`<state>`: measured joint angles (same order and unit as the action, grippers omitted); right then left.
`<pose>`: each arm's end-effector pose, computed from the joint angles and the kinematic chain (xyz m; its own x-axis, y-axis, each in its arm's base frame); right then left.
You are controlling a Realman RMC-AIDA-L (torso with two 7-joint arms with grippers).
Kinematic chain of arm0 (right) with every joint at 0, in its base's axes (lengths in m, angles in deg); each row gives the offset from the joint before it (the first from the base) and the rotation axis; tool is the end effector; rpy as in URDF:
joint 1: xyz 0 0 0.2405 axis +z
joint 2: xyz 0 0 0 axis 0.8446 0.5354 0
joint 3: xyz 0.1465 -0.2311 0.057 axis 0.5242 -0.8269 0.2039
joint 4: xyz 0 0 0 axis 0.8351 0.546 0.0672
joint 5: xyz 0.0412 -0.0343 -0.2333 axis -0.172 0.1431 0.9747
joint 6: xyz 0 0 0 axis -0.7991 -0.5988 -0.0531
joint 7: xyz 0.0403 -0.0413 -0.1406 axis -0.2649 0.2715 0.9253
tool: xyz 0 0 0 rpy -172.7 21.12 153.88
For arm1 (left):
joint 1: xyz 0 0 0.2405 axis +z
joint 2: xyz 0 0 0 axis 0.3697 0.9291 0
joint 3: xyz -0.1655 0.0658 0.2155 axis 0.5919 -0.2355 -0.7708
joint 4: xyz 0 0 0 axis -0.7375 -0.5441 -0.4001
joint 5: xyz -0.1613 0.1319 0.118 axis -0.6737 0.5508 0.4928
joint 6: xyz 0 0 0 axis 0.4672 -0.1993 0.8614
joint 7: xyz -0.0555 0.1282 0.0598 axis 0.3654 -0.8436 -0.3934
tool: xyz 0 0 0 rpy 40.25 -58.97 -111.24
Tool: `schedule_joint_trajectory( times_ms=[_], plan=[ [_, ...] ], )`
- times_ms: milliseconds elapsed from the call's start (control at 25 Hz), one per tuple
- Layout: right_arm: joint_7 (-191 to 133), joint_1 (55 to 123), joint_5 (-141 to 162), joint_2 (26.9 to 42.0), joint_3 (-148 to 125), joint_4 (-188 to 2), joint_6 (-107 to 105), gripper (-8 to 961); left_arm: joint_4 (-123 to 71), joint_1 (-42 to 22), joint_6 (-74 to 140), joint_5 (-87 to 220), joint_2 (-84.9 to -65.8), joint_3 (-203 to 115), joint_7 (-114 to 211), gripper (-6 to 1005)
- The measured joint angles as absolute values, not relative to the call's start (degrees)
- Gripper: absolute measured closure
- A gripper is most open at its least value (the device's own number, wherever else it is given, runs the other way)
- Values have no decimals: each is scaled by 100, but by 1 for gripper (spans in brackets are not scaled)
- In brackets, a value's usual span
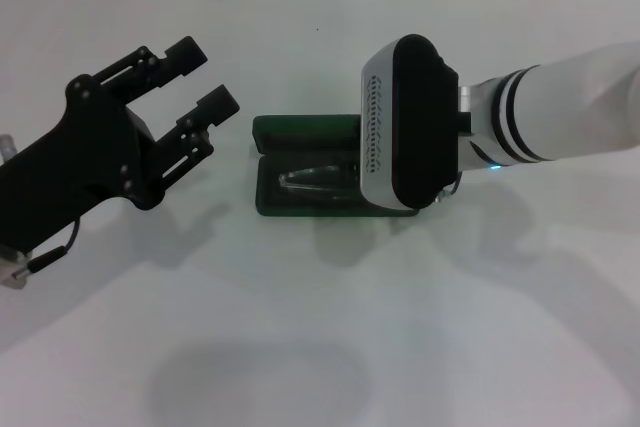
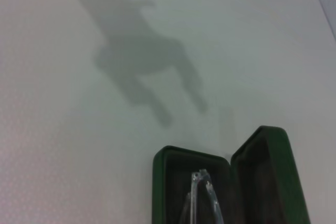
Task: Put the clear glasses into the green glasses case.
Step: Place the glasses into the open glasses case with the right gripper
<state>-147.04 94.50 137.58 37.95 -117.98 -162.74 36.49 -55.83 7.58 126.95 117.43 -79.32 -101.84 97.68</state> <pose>0.1136 0.3995 -0.1305 0.9248 0.2525 0.2847 0.3514 -0.8537 -0.3844 -0.2887 0.2869 -0.0013 0.4896 -0.1587 0.8574 0.3353 -0.8734 -0.3531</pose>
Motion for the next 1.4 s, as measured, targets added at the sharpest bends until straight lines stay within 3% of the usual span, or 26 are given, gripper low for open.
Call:
schedule_joint_trajectory(
  times_ms=[360,600,800,1040,1240,1400],
  plan=[
    [-14704,9278,13641,3790,-11640,-16669,4017,725,-5578,767,12680,11704,-7934,-10183,9752,492],
    [-14383,8926,12963,3770,-10771,-17013,4210,504,-5505,754,12666,11737,-7941,-10012,9752,492],
    [-12855,8447,10488,3759,-8929,-16812,5008,426,-5417,668,12586,11740,-7938,-9968,9780,492],
    [-11543,8477,8504,3698,-7009,-15212,6547,427,-5290,467,12434,11746,-7935,-9991,9805,492],
    [-11761,8744,9496,3485,-6772,-14316,6869,427,-5258,327,12363,11852,-7924,-9982,9877,493],
    [-12275,8762,10764,3623,-6752,-14636,6469,428,-5258,279,12266,11886,-7911,-9978,9886,493]
  ],
)
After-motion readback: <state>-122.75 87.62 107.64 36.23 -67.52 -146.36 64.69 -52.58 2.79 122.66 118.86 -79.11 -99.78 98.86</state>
